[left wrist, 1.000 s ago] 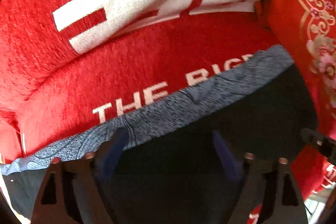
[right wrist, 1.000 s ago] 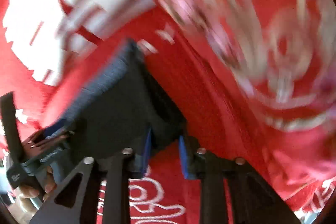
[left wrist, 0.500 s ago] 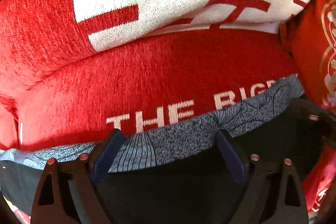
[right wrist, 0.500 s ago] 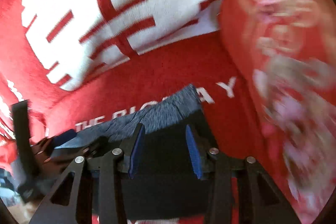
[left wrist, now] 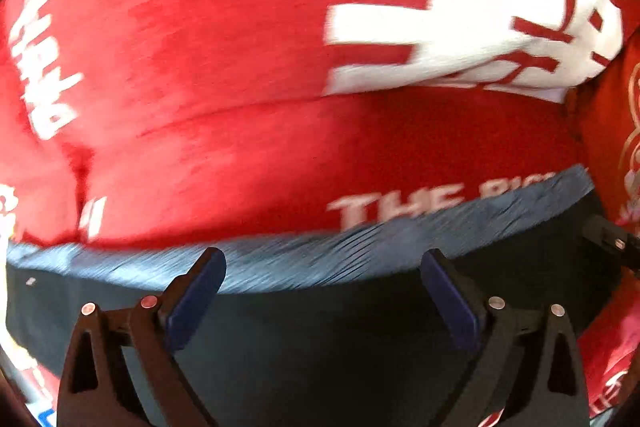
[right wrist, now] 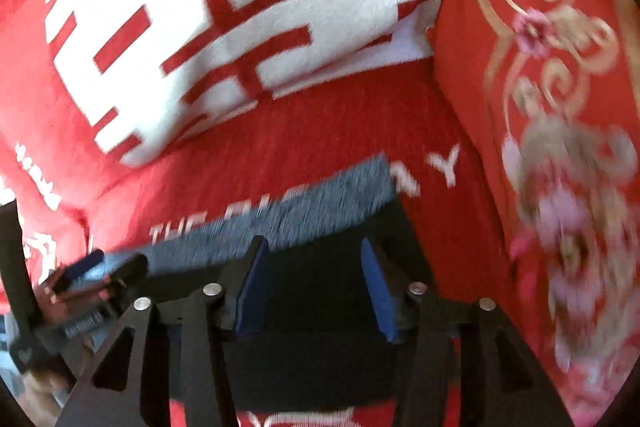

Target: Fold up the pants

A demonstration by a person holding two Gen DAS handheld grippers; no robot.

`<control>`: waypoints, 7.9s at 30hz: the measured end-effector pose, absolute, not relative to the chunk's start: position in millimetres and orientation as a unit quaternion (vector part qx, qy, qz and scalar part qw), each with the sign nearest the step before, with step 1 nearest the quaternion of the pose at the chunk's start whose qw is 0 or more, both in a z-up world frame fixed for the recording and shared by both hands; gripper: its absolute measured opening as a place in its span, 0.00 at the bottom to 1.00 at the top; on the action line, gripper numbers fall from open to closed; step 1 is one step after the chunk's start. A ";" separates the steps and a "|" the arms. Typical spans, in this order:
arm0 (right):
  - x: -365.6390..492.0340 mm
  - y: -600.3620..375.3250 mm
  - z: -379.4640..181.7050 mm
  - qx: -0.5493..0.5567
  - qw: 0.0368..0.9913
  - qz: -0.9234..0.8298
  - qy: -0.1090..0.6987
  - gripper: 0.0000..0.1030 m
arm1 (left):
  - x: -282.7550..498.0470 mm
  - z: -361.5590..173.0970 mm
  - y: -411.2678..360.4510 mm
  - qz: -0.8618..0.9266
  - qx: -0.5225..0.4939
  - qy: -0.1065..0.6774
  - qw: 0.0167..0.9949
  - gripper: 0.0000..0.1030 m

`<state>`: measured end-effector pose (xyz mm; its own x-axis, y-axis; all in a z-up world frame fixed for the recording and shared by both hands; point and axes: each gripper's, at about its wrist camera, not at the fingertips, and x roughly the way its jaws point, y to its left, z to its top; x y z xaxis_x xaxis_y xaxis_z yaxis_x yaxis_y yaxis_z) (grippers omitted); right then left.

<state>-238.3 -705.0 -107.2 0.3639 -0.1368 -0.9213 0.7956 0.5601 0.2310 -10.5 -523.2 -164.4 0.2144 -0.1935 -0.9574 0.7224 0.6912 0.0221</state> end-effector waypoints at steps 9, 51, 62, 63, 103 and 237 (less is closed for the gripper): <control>-241.4 -638.5 -121.6 0.356 0.733 -0.283 0.505 0.57 | -9.3 -172.0 -405.0 -0.210 0.249 0.583 0.744 0.96; -15.4 -523.7 -166.1 0.249 0.762 -0.279 0.529 0.49 | 150.6 -225.3 -323.0 -0.244 0.188 0.579 0.755 0.99; -68.2 -486.5 -131.6 0.393 0.761 -0.179 0.485 0.52 | 127.9 -212.9 -252.3 -0.257 0.186 0.606 0.730 0.99; -77.4 -476.3 -133.4 0.421 0.754 -0.157 0.479 0.52 | 129.7 -213.8 -240.6 -0.251 0.169 0.617 0.726 0.99; -101.7 -361.8 -199.7 0.503 0.714 -0.127 0.470 0.07 | 64.9 -207.6 -177.5 -0.282 0.228 0.596 0.717 0.99; -331.5 -662.2 -169.8 0.626 0.705 -0.277 0.188 0.55 | -85.8 -185.0 -468.2 -0.309 0.257 0.584 0.705 0.99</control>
<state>-331.5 -662.2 -169.8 0.7759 -0.1553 -0.6115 0.6256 0.0637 0.7776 -85.8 -468.2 -185.0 0.1272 -0.1347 -0.9827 0.7359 0.6771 0.0024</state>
